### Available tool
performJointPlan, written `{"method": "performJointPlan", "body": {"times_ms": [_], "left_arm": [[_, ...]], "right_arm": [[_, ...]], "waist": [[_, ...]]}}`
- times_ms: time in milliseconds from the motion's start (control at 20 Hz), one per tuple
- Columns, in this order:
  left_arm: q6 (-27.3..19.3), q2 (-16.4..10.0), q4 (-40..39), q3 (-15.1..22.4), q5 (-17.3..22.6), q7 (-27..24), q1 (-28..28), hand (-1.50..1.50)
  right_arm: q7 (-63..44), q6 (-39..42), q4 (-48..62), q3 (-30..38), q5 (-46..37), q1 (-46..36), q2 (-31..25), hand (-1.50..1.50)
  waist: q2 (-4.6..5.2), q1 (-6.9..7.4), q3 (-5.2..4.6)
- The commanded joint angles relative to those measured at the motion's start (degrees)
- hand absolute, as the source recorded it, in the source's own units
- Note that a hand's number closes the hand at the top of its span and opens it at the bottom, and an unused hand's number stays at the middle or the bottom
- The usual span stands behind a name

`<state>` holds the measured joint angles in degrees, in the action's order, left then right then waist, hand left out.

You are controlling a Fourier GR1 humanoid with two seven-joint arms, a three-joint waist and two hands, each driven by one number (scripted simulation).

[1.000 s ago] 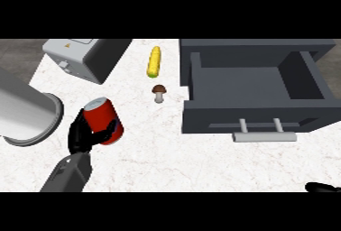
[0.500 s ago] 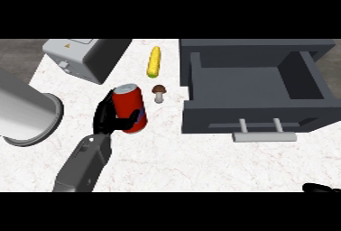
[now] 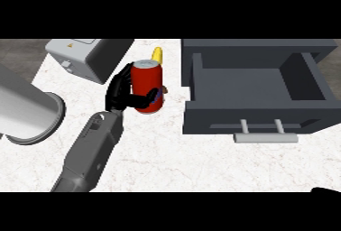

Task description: Pick up the can, place it into the drawer and close the drawer

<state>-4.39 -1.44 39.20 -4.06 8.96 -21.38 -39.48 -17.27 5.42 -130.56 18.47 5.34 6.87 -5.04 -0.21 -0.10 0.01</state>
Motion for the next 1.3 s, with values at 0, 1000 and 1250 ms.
{"method": "performJointPlan", "body": {"times_ms": [0, 1000, 1250], "left_arm": [[-1.6, 1.4, 6.6, 2.8, -1.2, 6.2, -2.0, 1.50], [-17.5, 1.4, 11.1, 9.9, 2.0, 35.7, -30.9, 1.50], [-19.8, 1.4, 4.1, 12.8, 7.4, 33.7, -36.9, 1.50]], "right_arm": [[-2.9, -0.5, -1.7, 0.2, -0.3, -0.6, -0.7, -1.50], [0.7, 0.0, 3.8, 1.7, -0.2, -4.2, -1.9, -1.50], [-3.2, -2.3, 0.5, -2.6, -3.7, -5.5, -0.3, -1.50]], "waist": [[0.02, 0.03, 0.00], [0.31, -0.97, 0.03], [0.48, -1.80, 0.02]]}}
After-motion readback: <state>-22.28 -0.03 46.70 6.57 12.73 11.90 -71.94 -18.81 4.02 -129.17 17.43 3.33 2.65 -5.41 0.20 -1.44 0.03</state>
